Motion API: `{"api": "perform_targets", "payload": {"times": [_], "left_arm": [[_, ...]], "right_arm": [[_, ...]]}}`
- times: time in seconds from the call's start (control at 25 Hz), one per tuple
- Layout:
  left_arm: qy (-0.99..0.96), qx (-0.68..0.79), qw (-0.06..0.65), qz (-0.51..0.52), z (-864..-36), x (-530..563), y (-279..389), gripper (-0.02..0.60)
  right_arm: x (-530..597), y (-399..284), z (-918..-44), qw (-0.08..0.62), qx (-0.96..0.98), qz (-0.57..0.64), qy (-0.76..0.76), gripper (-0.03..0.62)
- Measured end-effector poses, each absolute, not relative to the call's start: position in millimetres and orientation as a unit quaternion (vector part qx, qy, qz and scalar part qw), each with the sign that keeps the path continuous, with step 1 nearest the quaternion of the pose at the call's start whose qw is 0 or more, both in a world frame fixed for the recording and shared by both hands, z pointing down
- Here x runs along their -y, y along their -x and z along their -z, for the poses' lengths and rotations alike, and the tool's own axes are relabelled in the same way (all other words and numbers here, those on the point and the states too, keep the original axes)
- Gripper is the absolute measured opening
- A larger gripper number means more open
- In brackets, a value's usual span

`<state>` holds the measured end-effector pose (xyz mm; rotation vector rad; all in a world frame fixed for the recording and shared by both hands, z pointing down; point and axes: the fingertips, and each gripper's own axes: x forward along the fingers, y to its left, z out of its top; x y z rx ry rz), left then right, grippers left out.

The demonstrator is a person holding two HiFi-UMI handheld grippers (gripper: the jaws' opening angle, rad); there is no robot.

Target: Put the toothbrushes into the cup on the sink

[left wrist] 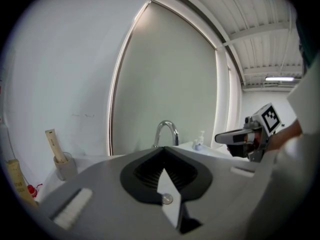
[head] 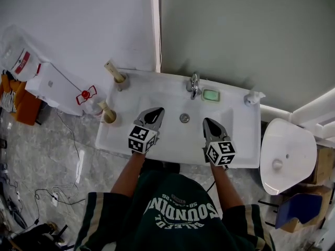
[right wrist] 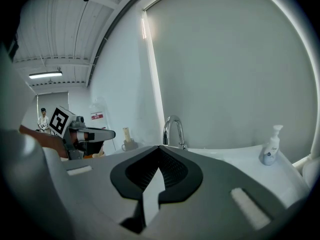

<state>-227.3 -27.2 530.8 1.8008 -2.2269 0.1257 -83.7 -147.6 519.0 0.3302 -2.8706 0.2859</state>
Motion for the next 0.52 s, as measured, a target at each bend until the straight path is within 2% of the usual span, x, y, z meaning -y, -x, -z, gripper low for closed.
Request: {"api": "perform_targets", "payload": {"times": [0.52], "left_arm": [[-0.626, 0.764, 0.146, -0.051, -537.4, 33.8, 217.2, 0.051]], "right_arm": [[152.1, 76.6, -517.0, 0.115, 0.983, -0.093, -0.112, 0.003]]}}
